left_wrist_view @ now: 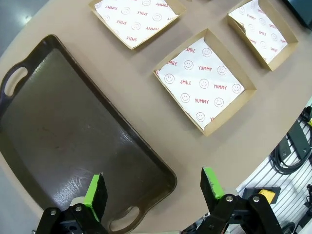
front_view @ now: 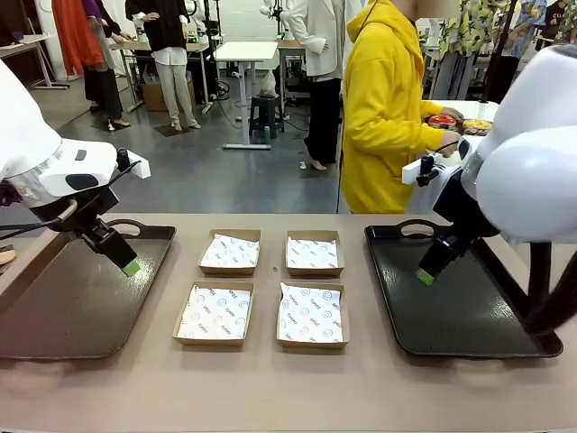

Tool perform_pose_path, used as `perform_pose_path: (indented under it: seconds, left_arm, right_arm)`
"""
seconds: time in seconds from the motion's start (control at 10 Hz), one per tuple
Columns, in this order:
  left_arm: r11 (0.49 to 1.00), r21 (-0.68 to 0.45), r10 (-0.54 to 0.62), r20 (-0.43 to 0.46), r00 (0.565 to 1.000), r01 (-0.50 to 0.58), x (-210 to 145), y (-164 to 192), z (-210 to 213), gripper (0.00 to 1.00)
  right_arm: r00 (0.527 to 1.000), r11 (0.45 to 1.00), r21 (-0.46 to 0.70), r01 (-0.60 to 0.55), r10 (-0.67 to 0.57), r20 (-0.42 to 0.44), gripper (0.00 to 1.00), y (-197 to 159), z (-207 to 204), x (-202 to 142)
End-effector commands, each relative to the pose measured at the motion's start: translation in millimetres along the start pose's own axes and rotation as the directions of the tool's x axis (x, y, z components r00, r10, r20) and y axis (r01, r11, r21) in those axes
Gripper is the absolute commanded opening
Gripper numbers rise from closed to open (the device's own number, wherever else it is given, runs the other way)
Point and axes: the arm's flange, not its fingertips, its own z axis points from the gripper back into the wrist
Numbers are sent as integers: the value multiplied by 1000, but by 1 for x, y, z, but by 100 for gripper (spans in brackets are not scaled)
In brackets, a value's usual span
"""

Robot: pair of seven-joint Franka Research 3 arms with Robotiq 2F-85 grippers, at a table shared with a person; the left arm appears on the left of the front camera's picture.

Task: Individually package the donuts and arrange them on the tray.
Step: Pick up one Paper togo box.

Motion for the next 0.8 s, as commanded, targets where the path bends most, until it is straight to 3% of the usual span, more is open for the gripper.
perform_pose_path:
  seconds: [0.0, 0.1, 0.2, 0.5, 0.6, 0.7]
  left_arm:
    - [958, -275, 122, 117, 986, -86, -4, 7, 9, 100]
    - [845, -514, 270, 169, 948, -149, -12, 20, 20, 100]
    - [744, -646, 368, 180, 912, -173, -22, 32, 27, 100]
    - [431, -862, 609, 61, 791, -266, -60, 72, 17, 100]
    - [352, -890, 647, 8, 763, -290, -80, 84, 8, 100]
    - [317, -891, 675, -27, 737, -323, -98, 94, 3, 100]
  right_arm:
    - [970, 879, 464, 107, -194, 144, 100, -24, 0, -12]
    - [924, 746, 649, 149, -339, 178, 100, -46, 3, -25]
    - [874, 628, 755, 188, -457, 163, 100, -67, 3, -40]
    - [746, 299, 929, 217, -665, 40, 100, -126, -16, -91]
    - [726, 228, 949, 217, -688, -1, 100, -140, -23, -111]
    - [732, 187, 959, 213, -681, -30, 100, -147, -25, -125]
